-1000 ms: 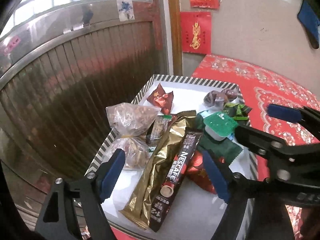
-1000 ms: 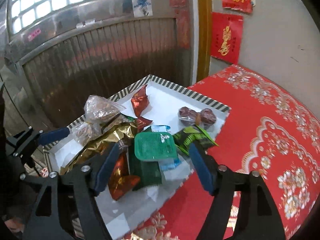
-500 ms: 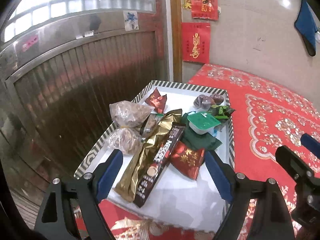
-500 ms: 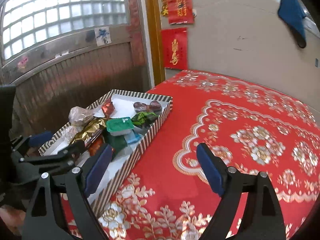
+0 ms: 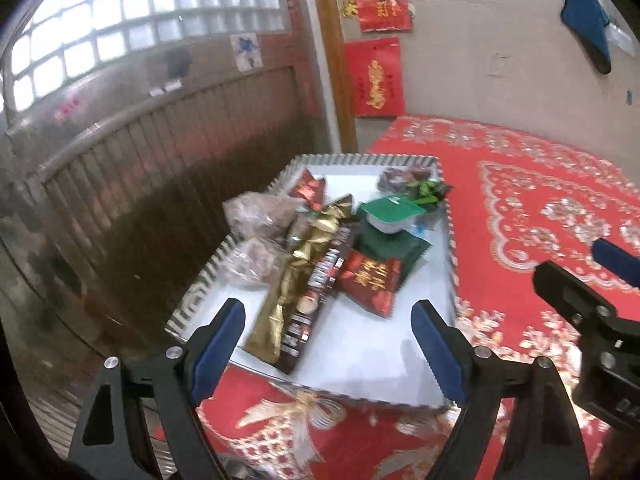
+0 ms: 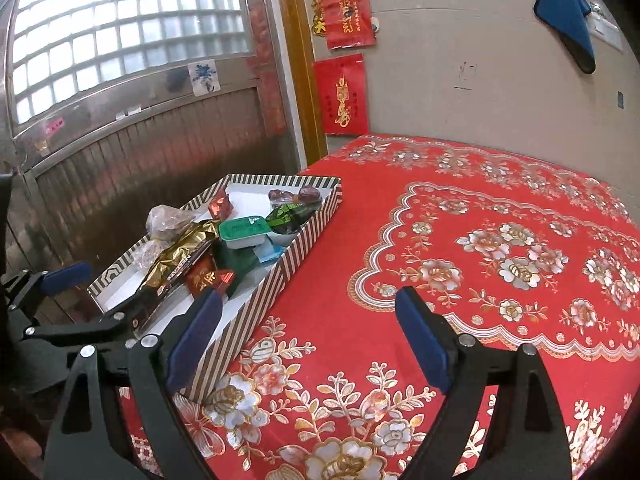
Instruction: Organize snacks
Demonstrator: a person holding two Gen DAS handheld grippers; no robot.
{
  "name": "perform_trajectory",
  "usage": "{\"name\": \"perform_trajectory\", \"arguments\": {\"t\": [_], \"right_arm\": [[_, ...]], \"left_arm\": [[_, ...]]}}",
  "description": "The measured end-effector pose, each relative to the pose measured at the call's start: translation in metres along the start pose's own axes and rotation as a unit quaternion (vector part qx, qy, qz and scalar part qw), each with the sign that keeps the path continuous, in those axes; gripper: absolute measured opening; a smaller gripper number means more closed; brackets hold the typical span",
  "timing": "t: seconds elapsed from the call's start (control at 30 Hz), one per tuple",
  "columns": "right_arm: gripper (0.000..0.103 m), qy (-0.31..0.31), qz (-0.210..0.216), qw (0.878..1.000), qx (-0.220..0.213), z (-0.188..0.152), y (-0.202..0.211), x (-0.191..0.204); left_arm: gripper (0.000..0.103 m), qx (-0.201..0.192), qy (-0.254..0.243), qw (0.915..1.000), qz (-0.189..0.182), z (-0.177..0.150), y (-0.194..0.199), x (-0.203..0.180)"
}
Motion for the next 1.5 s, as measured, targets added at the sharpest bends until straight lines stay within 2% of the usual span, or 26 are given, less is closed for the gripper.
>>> {"name": "perform_trajectory", "arguments": {"t": [0.07, 0.23, 0.6, 0.77, 0.93, 1.1, 1.5], "right_arm": [[0.089, 0.004, -0.005, 1.000, -0.003, 0.001, 0.001, 0.001], [0.089, 0.010, -0.013, 1.000, -0.002, -0.001, -0.005, 0.004], [0.089, 0.005, -0.007, 1.000, 0.000, -0.004, -0.010, 0.006], [0.089, 0.001, -0.004, 1.000, -0.001, -0.004, -0.010, 0.005], [0.089, -0.001, -0.003, 1.000, -0.003, -0.003, -0.009, 0.004], [0.089, -0.004, -0.004, 1.000, -0.008, -0.002, -0.006, 0.004], [0.089, -0.014, -0.023, 1.000, -0.008, -0.001, -0.002, -0.008]], "left_arm": [[0.087, -0.002, 0.008, 1.0000, -0.001, 0.000, 0.000, 0.003], [0.087, -0.020, -0.005, 0.9992, 0.033, 0.005, 0.003, 0.008], [0.087, -0.024, 0.007, 0.9996, 0.015, 0.009, -0.001, 0.010], [0.087, -0.034, 0.020, 0.9991, -0.012, 0.006, -0.003, 0.010], [0.086, -0.059, 0.003, 0.9982, 0.005, 0.010, 0.003, 0.008], [0.086, -0.061, 0.003, 0.9979, 0.019, 0.012, 0.003, 0.009], [0.087, -0.043, 0.017, 0.9989, 0.002, 0.013, 0.000, 0.004]]}}
Point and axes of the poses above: each gripper's, at about its wrist camera, not at the fingertips, and y roughly against the way its jaws point, x to its left, z to its top, the point moved 6 cm from there along -y, roughly the way its jaws point, and after that the axes turned 10 degrees about -x, right-handed, at the moved point
